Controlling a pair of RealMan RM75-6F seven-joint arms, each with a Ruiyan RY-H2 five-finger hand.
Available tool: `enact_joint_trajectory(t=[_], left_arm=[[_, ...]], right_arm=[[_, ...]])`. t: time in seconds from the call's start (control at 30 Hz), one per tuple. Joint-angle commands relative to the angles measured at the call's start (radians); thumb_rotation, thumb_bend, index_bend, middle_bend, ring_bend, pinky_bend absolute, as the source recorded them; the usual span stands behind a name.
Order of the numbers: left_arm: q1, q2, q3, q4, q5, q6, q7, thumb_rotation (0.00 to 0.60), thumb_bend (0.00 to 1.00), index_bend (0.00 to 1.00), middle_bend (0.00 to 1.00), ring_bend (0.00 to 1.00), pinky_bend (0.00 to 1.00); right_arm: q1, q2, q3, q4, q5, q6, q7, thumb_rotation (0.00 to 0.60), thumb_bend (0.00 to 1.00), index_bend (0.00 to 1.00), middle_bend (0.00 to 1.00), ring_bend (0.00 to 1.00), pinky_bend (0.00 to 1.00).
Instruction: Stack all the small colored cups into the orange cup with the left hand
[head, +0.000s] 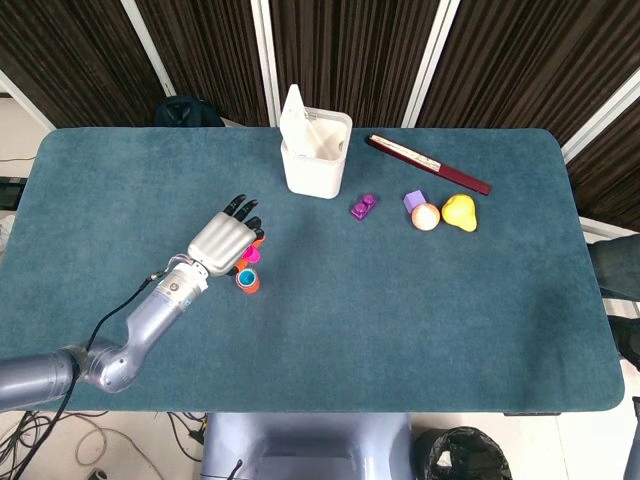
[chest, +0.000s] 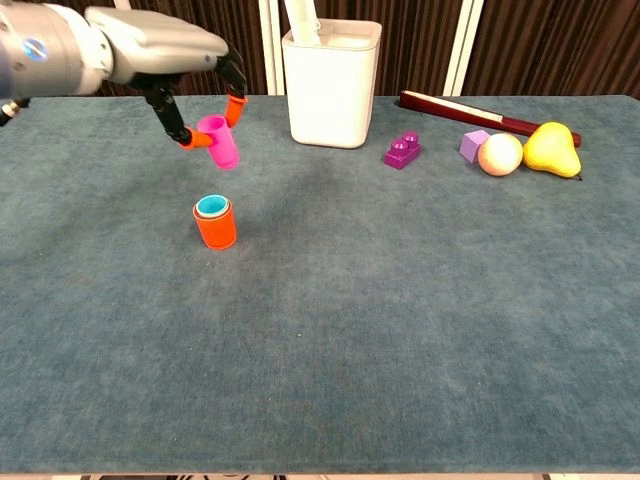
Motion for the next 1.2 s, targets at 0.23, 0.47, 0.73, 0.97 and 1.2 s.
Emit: enact_joint_trajectory(t=[0.23, 0.47, 0.73, 0.97, 1.2], left_arm=[[0.028, 0.048, 0.039, -0.06, 0.013, 0.021, 0.001, 0.6, 0.35, 0.5, 0.28, 0.0, 0.0], [0.036, 0.044, 0.049, -0.056, 0.04, 0.014, -0.026, 0.6, 0.35, 0.5, 0.28, 0.0, 0.0], [0.034, 0.01, 0.065, -0.021, 0.049, 0.008, -0.02, 0.6, 0.35, 0.5, 0.27, 0.0, 0.0], [0.028, -0.02, 0.071, 0.003, 0.051, -0.005, -0.022, 0.6, 0.35, 0.5, 0.27, 0.0, 0.0], [0.025, -0.036, 0.076, 0.013, 0.05, -0.009, -0.016, 0.6, 0.35, 0.5, 0.27, 0.0, 0.0]], right_arm=[[-0.004, 0.004, 0.0, -0.011, -0.005, 0.007, 0.002, 0.6, 0.45, 0.03, 0.0, 0.04, 0.0], [-0.004, 0.004, 0.002, -0.007, 0.003, 0.002, 0.003, 0.6, 0.45, 0.03, 0.0, 0.04, 0.0], [-0.005, 0.007, 0.005, -0.004, 0.004, 0.001, 0.011, 0.6, 0.46, 0.03, 0.0, 0.04, 0.0], [-0.007, 0.008, 0.007, -0.006, 0.003, 0.006, 0.014, 0.6, 0.45, 0.03, 0.0, 0.04, 0.0], [-0.007, 0.009, 0.007, -0.007, 0.004, 0.002, 0.015, 0.6, 0.45, 0.03, 0.0, 0.04, 0.0]])
